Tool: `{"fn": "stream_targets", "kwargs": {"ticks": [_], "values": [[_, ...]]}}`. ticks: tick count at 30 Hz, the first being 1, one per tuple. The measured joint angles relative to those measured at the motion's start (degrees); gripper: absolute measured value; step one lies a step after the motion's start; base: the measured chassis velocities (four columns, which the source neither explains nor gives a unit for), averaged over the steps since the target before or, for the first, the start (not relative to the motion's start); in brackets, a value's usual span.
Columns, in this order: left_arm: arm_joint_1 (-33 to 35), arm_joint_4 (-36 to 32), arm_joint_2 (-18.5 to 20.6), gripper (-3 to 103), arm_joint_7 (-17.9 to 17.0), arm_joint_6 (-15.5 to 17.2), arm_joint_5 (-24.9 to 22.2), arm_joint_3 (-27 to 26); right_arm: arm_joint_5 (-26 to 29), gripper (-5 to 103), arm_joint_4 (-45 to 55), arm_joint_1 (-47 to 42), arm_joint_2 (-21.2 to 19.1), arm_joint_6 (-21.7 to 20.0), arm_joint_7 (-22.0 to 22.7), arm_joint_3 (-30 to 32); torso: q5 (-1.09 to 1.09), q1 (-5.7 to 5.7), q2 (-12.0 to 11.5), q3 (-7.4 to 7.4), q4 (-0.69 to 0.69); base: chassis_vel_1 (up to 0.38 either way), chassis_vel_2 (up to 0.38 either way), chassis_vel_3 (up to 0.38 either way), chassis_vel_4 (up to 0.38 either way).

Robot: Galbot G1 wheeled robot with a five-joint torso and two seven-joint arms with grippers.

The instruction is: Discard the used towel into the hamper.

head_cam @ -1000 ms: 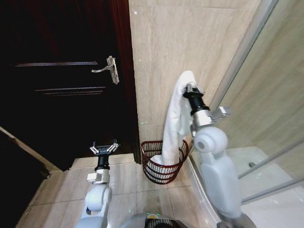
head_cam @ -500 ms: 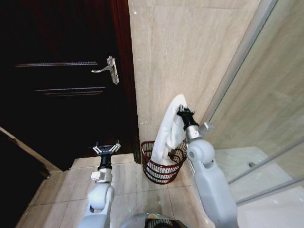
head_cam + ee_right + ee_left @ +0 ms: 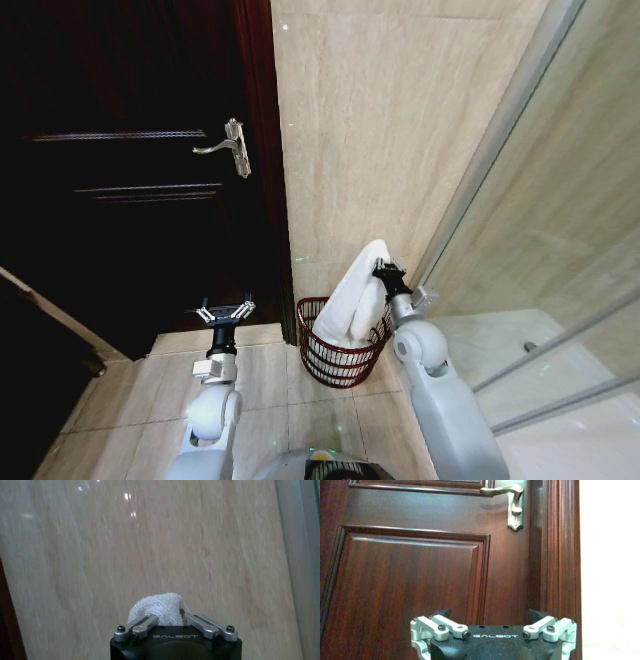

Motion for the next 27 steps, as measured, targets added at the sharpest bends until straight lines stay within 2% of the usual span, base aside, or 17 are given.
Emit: {"fn": "stream_targets", "kwargs": {"ticks": [7,9,10,12,14,16,17,19,20,21,22,23,25,26,27], "values": [[0.22,-0.5,-0.16,100,-0.08,0.03,-0.1,0.07,-2.19,4,1.6,-1.22,0.97,-0.23,2.43,-1.55,-0.01,0.0,0.01,0.01,0.01,0.0,0.0,0.0,0.0],[0.26,-0.5,-0.19,100,-0.09,0.03,-0.1,0.07,-2.76,4,1.91,-1.48,0.99,-0.6,2.44,-1.51,-0.01,0.0,0.02,0.01,0.02,0.0,0.0,0.0,0.0],[0.27,-0.48,-0.25,100,-0.13,0.03,-0.05,0.07,-3.39,8,2.19,-2.1,0.92,-0.85,1.92,-1.15,-0.01,0.0,0.02,0.01,0.01,0.0,0.0,0.0,0.0],[0.3,-0.48,-0.31,100,-0.17,0.03,-0.02,0.06,-3.89,8,2.37,-2.78,0.74,-0.9,1.01,-0.62,-0.01,0.01,0.02,0.01,0.01,0.0,0.0,0.0,0.0],[0.36,-0.53,-0.4,100,-0.3,0.33,0.02,0.04,-4.67,19,2.66,-3.96,0.28,-1.03,-0.36,0.23,-0.01,0.01,0.02,0.01,-0.01,0.0,0.0,0.0,0.0],[0.29,-0.73,-0.32,100,-0.45,0.8,-0.02,-0.07,-5.02,30,3.44,-4.87,-0.02,-3.44,-0.79,0.94,0.0,0.01,0.02,0.02,-0.01,0.0,0.0,0.0,0.0],[0.29,-0.73,-0.32,100,-0.45,0.8,-0.02,-0.07,-5.02,30,3.44,-4.87,-0.02,-3.44,-0.79,0.94,0.0,0.01,0.02,0.02,-0.01,0.0,0.0,0.0,0.0],[0.21,-0.85,-0.09,100,-0.48,1.16,-0.08,-0.16,-4.84,41,4.87,-4.96,-0.13,-7.94,-0.66,1.43,-0.01,0.01,0.03,0.02,0.0,0.0,0.0,0.0,0.0],[0.2,-1.0,0.02,100,-0.48,1.42,-0.14,-0.18,-4.72,41,5.87,-4.98,-0.2,-10.56,-0.41,1.71,0.0,0.01,0.03,0.02,0.0,0.0,0.0,0.0,0.0],[0.2,-1.0,0.02,100,-0.48,1.42,-0.14,-0.18,-4.72,41,5.87,-4.98,-0.2,-10.56,-0.41,1.71,0.0,0.01,0.03,0.02,0.0,0.0,0.0,0.0,0.0],[0.26,-1.21,0.12,100,-0.43,1.69,-0.29,-0.2,-4.52,52,6.87,-4.93,-0.2,-13.08,-0.08,2.25,-0.01,0.01,0.03,0.02,0.01,0.0,0.0,0.0,0.0],[0.34,-1.31,0.21,100,-0.36,1.76,-0.42,-0.2,-4.26,52,7.3,-4.6,-0.19,-14.4,0.28,2.7,-0.01,0.01,0.03,0.02,0.0,0.0,0.0,0.0,0.0],[0.48,-1.37,0.42,100,-0.22,1.78,-0.65,-0.25,-3.28,63,7.24,-2.58,-0.24,-16.26,1.09,3.84,0.0,0.01,0.03,0.02,-0.01,0.0,0.0,0.0,0.0],[0.48,-1.37,0.42,100,-0.22,1.78,-0.65,-0.25,-3.28,63,7.24,-2.58,-0.24,-16.26,1.09,3.84,0.0,0.01,0.03,0.02,-0.01,0.0,0.0,0.0,0.0],[0.53,-1.37,0.58,100,-0.16,1.78,-0.79,-0.29,-2.18,68,6.71,-0.69,-0.69,-17.64,1.25,4.41,-0.01,0.01,0.04,0.02,0.0,0.0,0.0,0.0,0.0]]}}
